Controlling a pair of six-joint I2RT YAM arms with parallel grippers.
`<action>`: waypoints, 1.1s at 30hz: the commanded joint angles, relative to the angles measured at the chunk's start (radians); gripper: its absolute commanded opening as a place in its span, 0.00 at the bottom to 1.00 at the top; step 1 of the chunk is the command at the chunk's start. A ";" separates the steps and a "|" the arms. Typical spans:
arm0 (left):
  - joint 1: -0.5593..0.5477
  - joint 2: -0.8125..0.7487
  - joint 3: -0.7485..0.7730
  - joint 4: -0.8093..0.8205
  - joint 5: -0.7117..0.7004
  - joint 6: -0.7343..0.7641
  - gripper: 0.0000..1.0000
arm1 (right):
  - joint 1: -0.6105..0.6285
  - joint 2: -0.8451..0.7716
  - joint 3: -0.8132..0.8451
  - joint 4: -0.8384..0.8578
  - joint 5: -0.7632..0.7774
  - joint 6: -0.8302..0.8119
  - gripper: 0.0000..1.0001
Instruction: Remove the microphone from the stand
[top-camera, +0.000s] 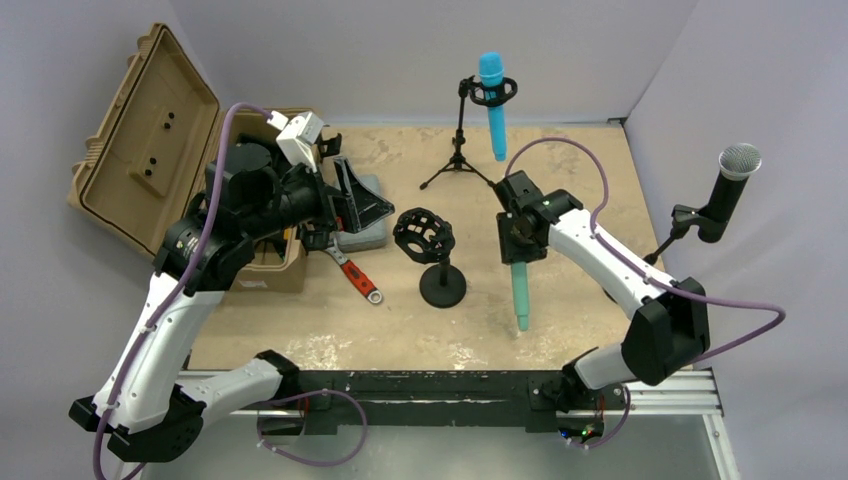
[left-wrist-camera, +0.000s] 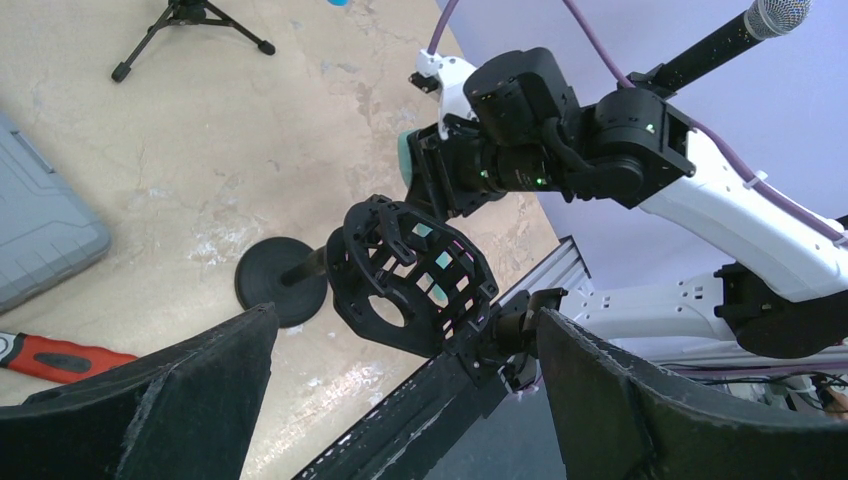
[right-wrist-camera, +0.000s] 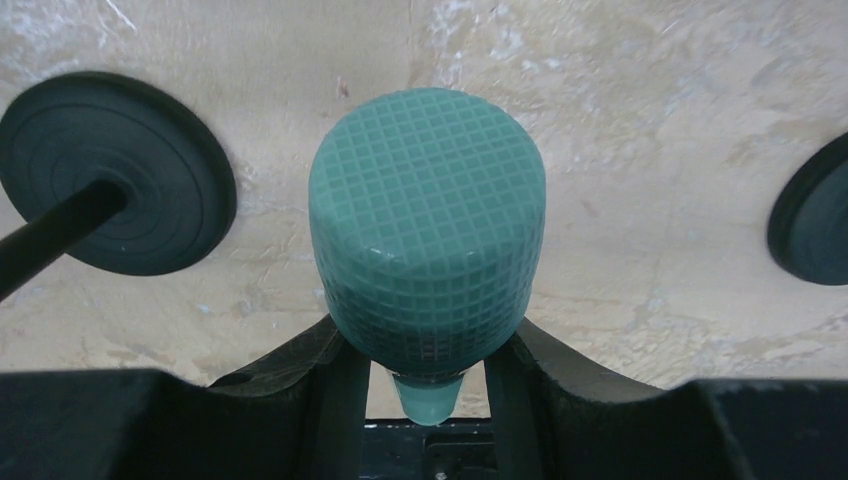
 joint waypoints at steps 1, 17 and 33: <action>-0.005 -0.009 0.016 0.036 0.005 0.005 0.98 | 0.014 -0.004 -0.078 0.029 -0.056 0.051 0.00; -0.006 -0.006 0.003 0.039 0.010 -0.002 0.97 | 0.032 0.090 -0.193 0.171 -0.060 0.102 0.10; -0.006 -0.005 -0.003 0.041 0.011 -0.004 0.97 | 0.032 0.107 -0.265 0.239 -0.081 0.108 0.37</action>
